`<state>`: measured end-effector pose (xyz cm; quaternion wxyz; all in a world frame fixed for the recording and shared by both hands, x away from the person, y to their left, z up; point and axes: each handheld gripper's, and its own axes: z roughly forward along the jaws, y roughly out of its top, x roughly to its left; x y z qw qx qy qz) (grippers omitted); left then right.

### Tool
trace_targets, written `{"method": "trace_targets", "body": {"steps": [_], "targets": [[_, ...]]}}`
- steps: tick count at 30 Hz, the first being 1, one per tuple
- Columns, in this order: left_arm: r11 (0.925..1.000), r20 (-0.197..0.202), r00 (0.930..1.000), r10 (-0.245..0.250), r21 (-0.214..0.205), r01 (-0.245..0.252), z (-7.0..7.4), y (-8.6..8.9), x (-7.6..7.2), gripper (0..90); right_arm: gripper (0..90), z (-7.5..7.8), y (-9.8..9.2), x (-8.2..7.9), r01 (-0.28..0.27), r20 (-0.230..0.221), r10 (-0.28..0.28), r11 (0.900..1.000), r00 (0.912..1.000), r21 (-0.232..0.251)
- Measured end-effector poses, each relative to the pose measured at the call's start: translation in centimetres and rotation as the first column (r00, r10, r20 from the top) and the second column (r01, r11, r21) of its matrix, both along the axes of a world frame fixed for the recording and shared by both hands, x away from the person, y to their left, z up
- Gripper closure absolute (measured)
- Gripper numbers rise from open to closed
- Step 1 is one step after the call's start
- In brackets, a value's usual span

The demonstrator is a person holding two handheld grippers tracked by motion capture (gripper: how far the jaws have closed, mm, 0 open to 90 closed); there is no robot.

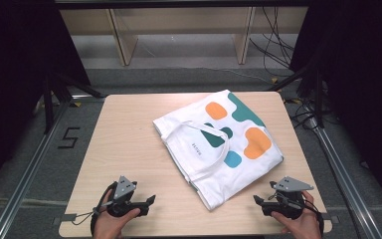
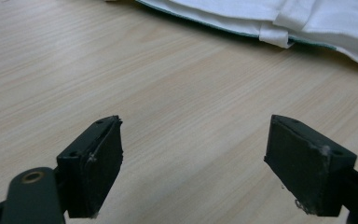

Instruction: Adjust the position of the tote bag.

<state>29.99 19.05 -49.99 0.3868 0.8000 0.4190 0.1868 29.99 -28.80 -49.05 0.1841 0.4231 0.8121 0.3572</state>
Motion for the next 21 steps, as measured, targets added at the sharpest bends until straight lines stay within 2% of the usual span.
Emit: {"method": "trace_targets", "body": {"steps": [1,2,6,7,9,10,11,12,13,14,15,16,18,20,21], "targets": [[0.9994,0.001,0.9997,0.026,-0.024,-0.026,-0.1,-0.2,0.0,17.9,22.6,0.0,0.0,0.0,-0.006,0.0,0.006,1.0,1.0,0.0],[1.0,0.005,1.0,0.002,0.006,-0.002,0.0,0.1,0.0,17.9,22.6,0.0,0.1,0.0,-0.001,-0.003,0.001,1.0,1.0,0.004],[0.9999,0.008,0.9999,0.006,-0.008,-0.006,-0.2,-0.1,0.2,17.9,22.7,0.0,0.2,0.1,-0.007,0.006,0.007,1.0,1.0,-0.007],[1.0,0.002,1.0,0.001,0.002,-0.001,-0.2,-0.1,0.2,17.9,22.9,0.1,0.2,0.1,-0.026,-0.024,0.026,0.9996,0.9994,0.01],[0.9999,0.004,1.0,-0.003,0.012,0.003,-0.1,-0.1,0.2,17.9,22.9,0.1,0.3,0.2,-0.032,-0.026,0.032,0.9995,0.9991,0.0],[0.9999,0.005,1.0,-0.001,0.015,0.001,-0.1,-0.1,0.2,18.0,22.9,0.1,0.6,0.1,-0.007,-0.004,0.007,0.9999,1.0,0.01],[1.0,0.008,0.9999,0.006,0.007,-0.006,-0.2,-0.2,0.2,18.0,22.8,0.2,0.6,0.1,-0.018,-0.014,0.018,0.9998,0.9997,0.004],[0.9998,0.001,0.9999,-0.014,0.017,0.014,-0.1,-0.1,0.2,18.0,22.8,0.2,0.6,0.1,-0.018,-0.014,0.018,0.9998,0.9997,0.004],[1.0,-0.009,0.9999,-0.005,0.0,0.005,-0.2,-0.2,0.2,17.9,22.9,0.2,0.8,0.1,-0.019,0.002,0.019,0.9998,0.9998,-0.004],[0.9998,0.003,0.9999,-0.013,0.017,0.013,-0.2,-0.2,0.3,18.0,22.8,0.2,1.0,0.1,-0.024,0.005,0.024,0.9997,0.9997,-0.006],[0.999,-0.005,0.9995,-0.031,0.031,0.031,-0.2,-0.1,0.3,18.0,22.8,0.2,1.2,0.2,-0.026,0.002,0.026,0.9997,0.9996,0.0],[0.9997,0.002,0.9999,-0.017,0.018,0.017,-0.2,-0.3,0.2,18.0,22.9,0.2,1.3,0.2,-0.036,0.008,0.036,0.9993,0.9993,-0.011],[0.9993,-0.008,0.9997,-0.023,0.028,0.023,-0.2,-0.3,0.2,18.0,22.9,0.4,1.7,0.3,-0.046,0.018,0.046,0.9988,0.9988,-0.016],[0.9989,0.002,0.9995,-0.033,0.033,0.033,-0.2,-0.3,0.2,18.0,22.9,0.5,2.1,0.4,-0.055,0.028,0.056,0.9984,0.998,-0.014],[0.9997,-0.009,0.9998,-0.02,0.017,0.02,-0.2,-0.4,0.2,18.1,22.9,0.6,2.4,0.6,-0.062,0.036,0.063,0.9978,0.9974,-0.026]]}}
